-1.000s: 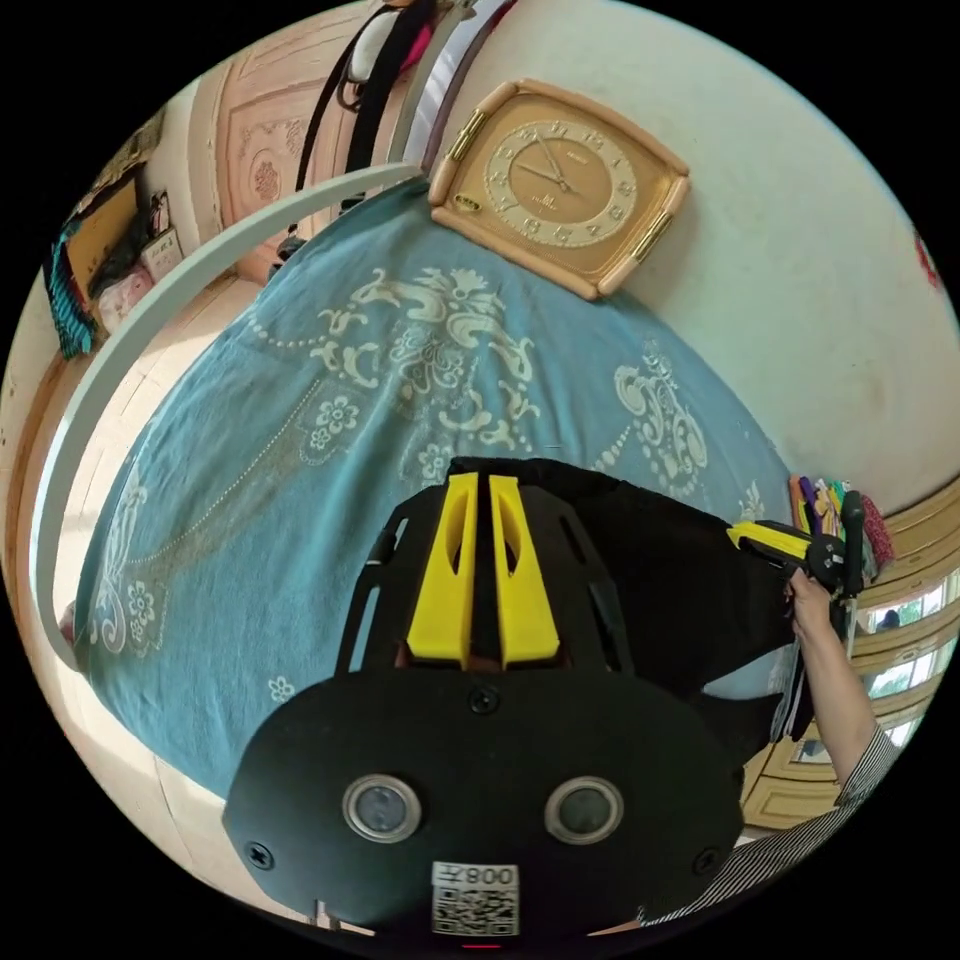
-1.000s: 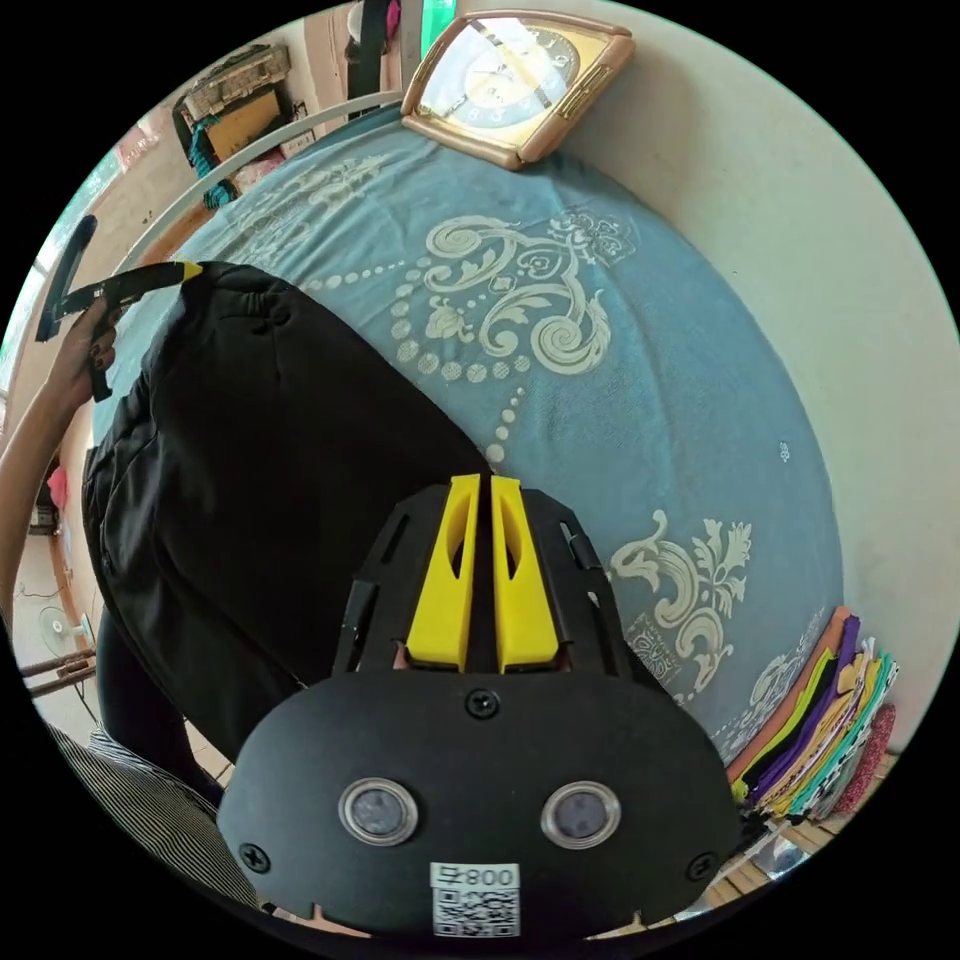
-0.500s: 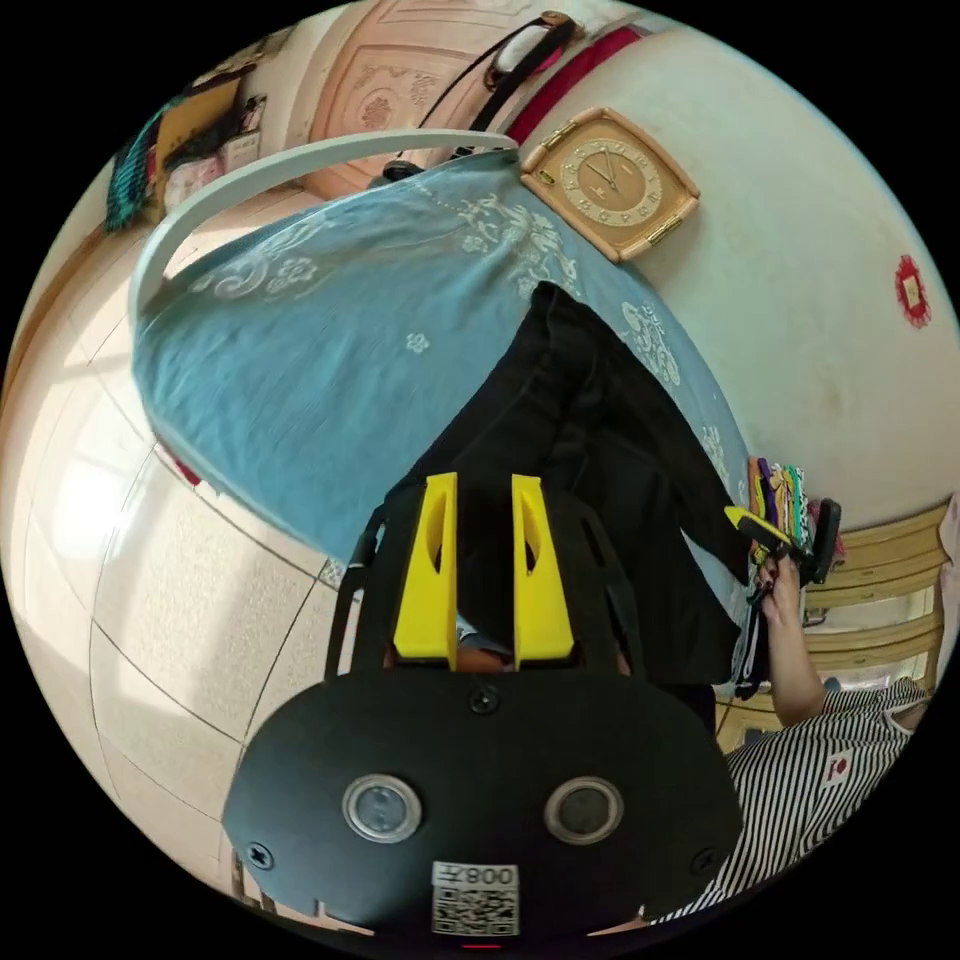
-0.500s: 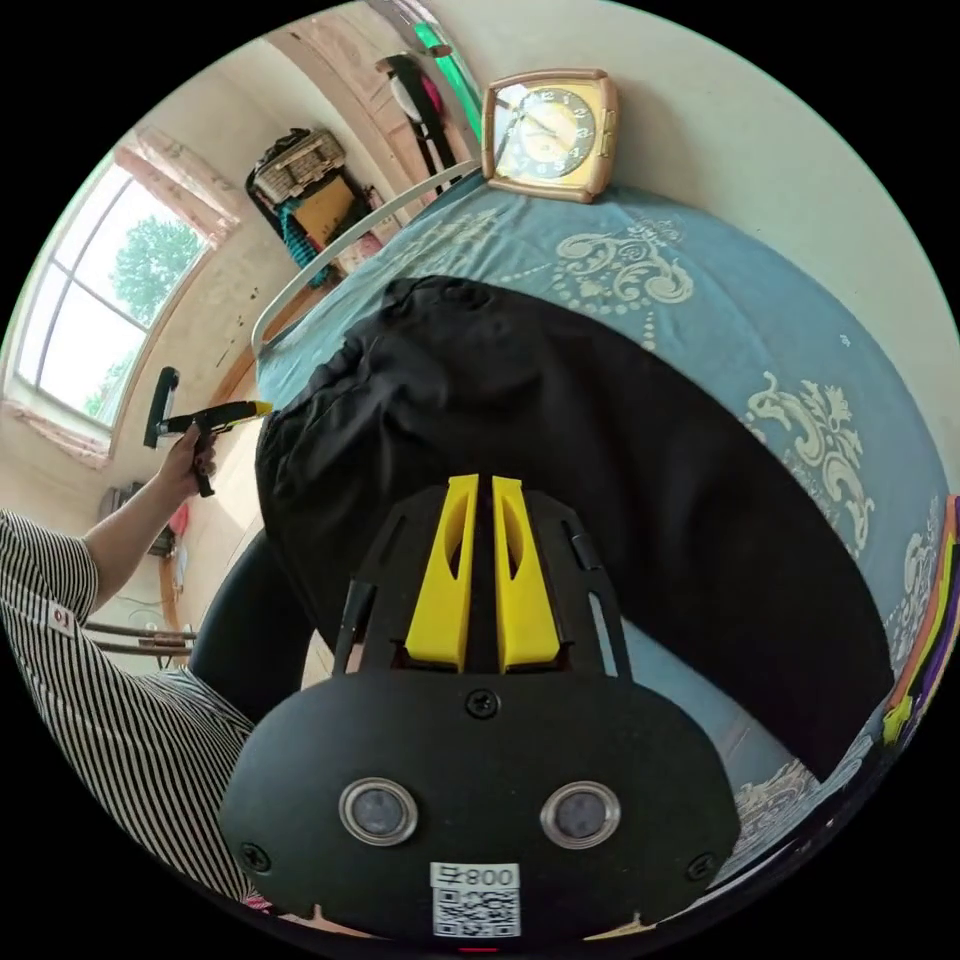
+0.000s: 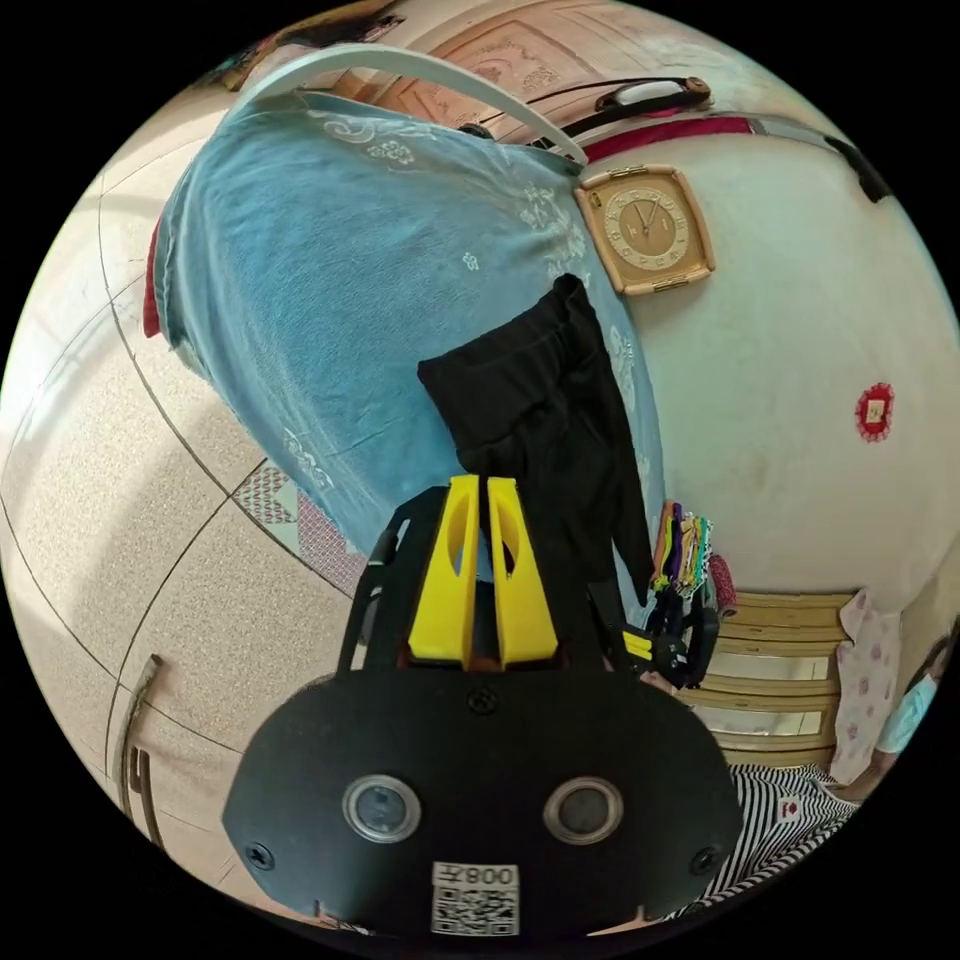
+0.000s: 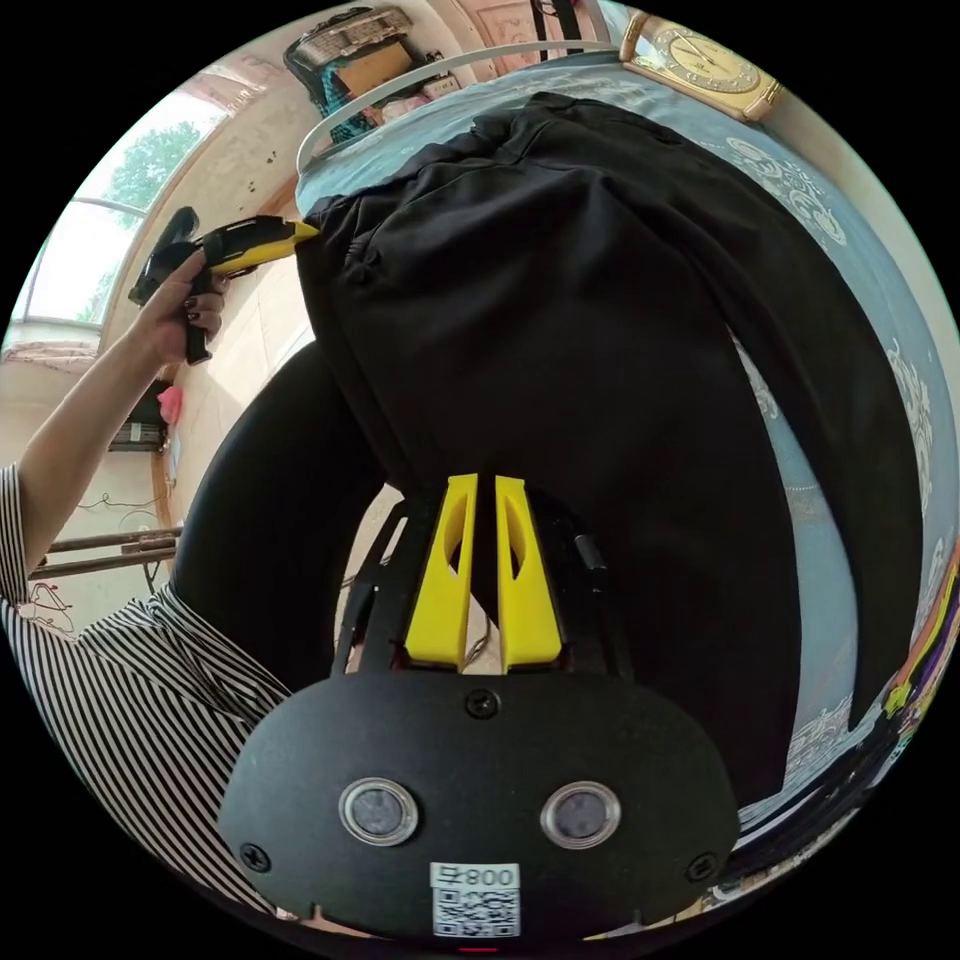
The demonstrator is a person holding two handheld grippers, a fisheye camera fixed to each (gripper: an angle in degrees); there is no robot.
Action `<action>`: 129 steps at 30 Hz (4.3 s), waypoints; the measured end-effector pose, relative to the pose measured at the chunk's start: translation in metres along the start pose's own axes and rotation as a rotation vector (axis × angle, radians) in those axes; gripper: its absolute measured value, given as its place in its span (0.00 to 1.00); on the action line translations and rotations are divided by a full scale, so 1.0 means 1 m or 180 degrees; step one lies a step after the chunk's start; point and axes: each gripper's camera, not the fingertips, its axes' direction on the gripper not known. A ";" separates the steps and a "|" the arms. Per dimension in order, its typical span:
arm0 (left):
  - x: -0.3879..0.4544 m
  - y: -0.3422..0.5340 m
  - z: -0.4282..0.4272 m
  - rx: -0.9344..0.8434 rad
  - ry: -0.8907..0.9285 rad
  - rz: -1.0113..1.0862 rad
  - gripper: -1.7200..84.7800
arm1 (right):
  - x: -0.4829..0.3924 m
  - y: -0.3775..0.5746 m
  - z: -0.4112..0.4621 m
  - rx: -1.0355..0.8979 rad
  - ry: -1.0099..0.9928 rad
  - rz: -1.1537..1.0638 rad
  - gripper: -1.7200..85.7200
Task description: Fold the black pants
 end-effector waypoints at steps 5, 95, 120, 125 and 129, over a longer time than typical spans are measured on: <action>0.020 0.007 -0.013 0.0128 -0.0145 0.0162 0.04 | -0.013 0.019 0.005 0.0030 0.0080 -0.0027 0.03; 0.574 -0.648 0.437 -0.1503 -0.2386 0.3282 0.15 | 0.312 -0.237 -0.178 0.0370 0.0887 0.0109 0.12; 0.615 -0.637 0.297 -0.1123 -0.2526 0.3477 0.04 | 0.271 -0.242 -0.226 0.0528 0.0839 0.0395 0.04; 0.619 -0.610 0.229 -0.0929 -0.2522 0.3510 0.04 | 0.244 -0.215 -0.245 0.0678 0.0834 0.0421 0.04; 0.616 -0.586 0.180 -0.0821 -0.2485 0.3522 0.04 | 0.217 -0.182 -0.257 0.0843 0.0763 0.0470 0.04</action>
